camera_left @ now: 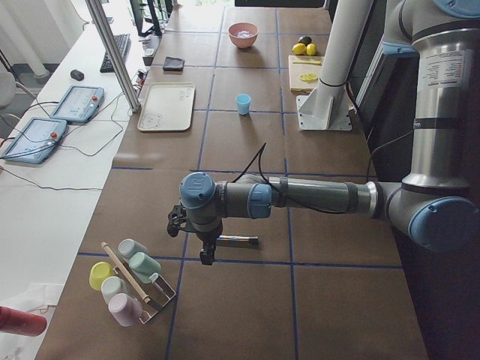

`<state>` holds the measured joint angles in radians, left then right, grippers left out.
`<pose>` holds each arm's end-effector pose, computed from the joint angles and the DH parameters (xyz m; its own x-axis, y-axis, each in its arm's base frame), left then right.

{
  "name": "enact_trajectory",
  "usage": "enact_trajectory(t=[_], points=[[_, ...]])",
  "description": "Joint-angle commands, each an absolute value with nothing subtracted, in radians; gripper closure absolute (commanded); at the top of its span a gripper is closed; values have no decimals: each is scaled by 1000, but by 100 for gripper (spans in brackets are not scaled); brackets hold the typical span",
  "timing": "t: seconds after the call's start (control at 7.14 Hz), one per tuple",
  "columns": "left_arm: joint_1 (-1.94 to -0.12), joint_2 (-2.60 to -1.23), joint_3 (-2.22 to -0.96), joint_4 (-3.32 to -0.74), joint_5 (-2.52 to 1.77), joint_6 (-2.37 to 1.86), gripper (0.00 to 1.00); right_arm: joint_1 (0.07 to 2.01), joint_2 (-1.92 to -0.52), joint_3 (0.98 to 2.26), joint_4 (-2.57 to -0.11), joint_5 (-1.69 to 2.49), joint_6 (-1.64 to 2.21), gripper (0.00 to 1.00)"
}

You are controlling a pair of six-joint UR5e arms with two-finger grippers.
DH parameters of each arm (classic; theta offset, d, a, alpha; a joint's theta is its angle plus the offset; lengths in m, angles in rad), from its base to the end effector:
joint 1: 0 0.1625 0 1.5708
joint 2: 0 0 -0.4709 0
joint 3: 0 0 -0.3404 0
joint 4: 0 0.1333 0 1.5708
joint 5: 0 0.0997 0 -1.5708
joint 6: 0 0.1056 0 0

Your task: Mash ice and strawberries in cup

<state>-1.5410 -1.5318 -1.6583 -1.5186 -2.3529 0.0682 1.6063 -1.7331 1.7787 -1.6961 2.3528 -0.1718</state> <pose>-0.0463 -0.4226 0.6918 0.7055 0.0866 -0.7034 -0.0781 0.9960 0.0443 0.0715 -0.3551 0.6943 0.7027 -0.0902 0.7057 0.0860 0.9954 0.0416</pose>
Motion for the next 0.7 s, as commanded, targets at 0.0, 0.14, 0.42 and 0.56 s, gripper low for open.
enact_trajectory(t=[0.0, 0.14, 0.42, 0.56], points=[[-1534, -1529, -1649, -1526, -2358, 58, 0, 1606, -1738, 1781, -1695, 2381, -173, 0], [-1529, -1540, -1649, -1523, -2350, 58, 0, 1606, -1738, 1781, -1695, 2399, -172, 0], [-1528, -1529, -1651, -1548, -2359, 71, 0, 1541, -1740, 1781, -1692, 2483, -160, 0], [-1526, -1528, -1651, -1548, -2359, 71, 0, 1505, -1730, 1784, -1677, 2485, -105, 0]])
